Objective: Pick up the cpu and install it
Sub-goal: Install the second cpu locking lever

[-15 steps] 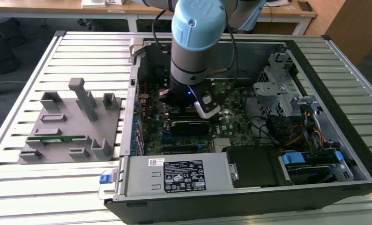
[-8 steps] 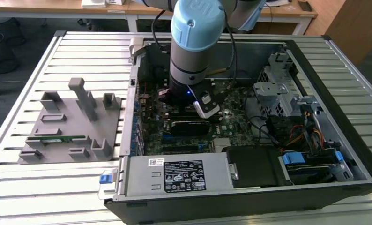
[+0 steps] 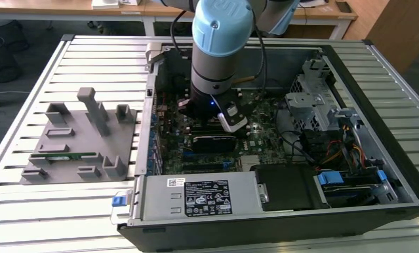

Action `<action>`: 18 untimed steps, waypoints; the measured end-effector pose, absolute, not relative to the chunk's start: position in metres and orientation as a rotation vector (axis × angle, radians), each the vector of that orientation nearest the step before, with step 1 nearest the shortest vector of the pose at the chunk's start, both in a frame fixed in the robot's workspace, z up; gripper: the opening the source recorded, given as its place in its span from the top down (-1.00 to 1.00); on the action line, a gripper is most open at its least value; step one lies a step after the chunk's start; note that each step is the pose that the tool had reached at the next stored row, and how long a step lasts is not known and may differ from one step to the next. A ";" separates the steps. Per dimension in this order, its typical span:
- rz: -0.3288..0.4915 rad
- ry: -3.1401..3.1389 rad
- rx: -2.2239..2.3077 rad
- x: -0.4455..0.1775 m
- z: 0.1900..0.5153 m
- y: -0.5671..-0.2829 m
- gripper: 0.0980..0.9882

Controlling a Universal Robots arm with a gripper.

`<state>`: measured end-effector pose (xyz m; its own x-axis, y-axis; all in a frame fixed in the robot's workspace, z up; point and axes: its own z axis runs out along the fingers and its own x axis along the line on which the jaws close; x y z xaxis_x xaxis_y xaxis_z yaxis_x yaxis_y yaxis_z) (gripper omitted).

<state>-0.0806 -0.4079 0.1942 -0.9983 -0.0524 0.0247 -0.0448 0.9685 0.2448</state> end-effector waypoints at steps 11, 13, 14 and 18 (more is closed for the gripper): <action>-0.385 -3.089 0.077 -0.081 0.207 -0.408 0.98; -0.389 -3.088 0.077 -0.081 0.211 -0.408 0.98; -0.390 -3.088 0.077 -0.081 0.214 -0.408 0.98; -0.393 -3.088 0.077 -0.081 0.228 -0.408 0.98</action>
<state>-0.0809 -0.4080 0.2278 -0.9984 -0.0525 0.0215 -0.0454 0.9669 0.2511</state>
